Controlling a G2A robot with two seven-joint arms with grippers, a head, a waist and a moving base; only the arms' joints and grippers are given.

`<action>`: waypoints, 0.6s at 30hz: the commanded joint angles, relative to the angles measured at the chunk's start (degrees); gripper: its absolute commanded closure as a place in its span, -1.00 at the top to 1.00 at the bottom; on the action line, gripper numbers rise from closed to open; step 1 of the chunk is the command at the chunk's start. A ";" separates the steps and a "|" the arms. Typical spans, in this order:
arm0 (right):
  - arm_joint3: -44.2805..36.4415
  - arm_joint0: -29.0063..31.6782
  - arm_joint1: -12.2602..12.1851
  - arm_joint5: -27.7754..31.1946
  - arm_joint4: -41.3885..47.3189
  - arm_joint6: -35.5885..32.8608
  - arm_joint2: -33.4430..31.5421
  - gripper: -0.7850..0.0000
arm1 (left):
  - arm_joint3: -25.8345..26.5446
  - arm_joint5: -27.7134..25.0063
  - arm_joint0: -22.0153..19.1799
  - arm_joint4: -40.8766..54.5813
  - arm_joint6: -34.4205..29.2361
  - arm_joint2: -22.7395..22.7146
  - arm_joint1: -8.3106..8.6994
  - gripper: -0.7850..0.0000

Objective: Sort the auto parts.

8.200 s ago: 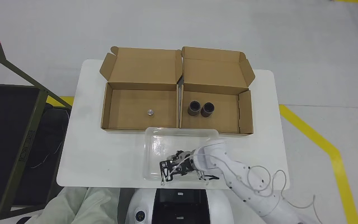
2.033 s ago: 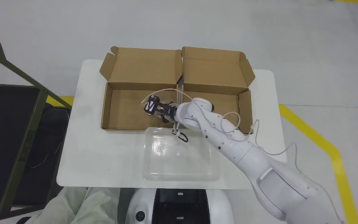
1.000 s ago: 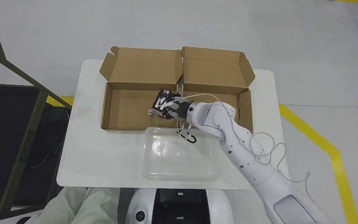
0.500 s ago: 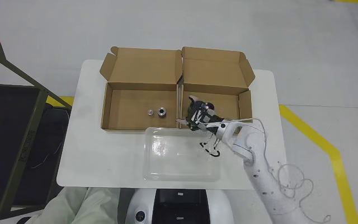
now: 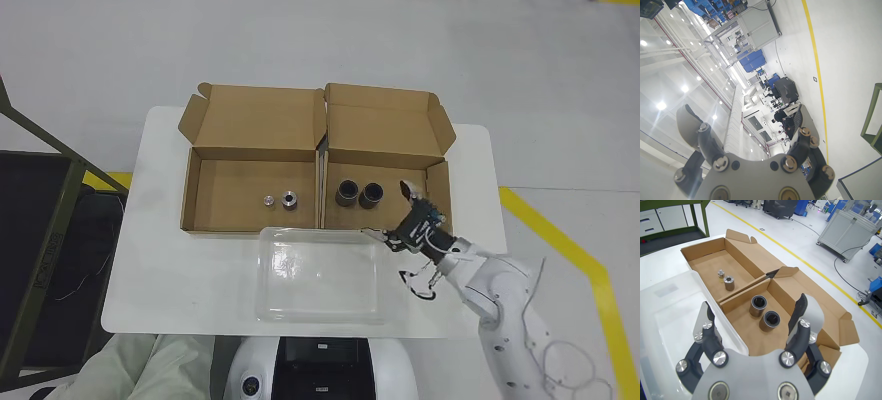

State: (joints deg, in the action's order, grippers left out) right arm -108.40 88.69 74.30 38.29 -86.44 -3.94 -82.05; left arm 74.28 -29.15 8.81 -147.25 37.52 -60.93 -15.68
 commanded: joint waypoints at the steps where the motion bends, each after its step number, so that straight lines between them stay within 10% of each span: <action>1: -0.04 2.01 -0.32 -0.41 -0.38 3.26 -1.86 1.00 | 0.00 0.00 0.00 0.00 0.00 0.00 0.00 1.00; 18: -5.58 14.80 -2.22 -3.85 -1.99 14.87 -13.27 1.00 | 0.00 0.00 0.00 0.00 0.00 0.00 0.00 1.00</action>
State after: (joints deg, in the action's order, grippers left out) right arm -113.69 103.08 72.13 34.76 -88.40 10.70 -94.92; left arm 74.28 -29.15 8.81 -147.25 37.52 -60.93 -15.68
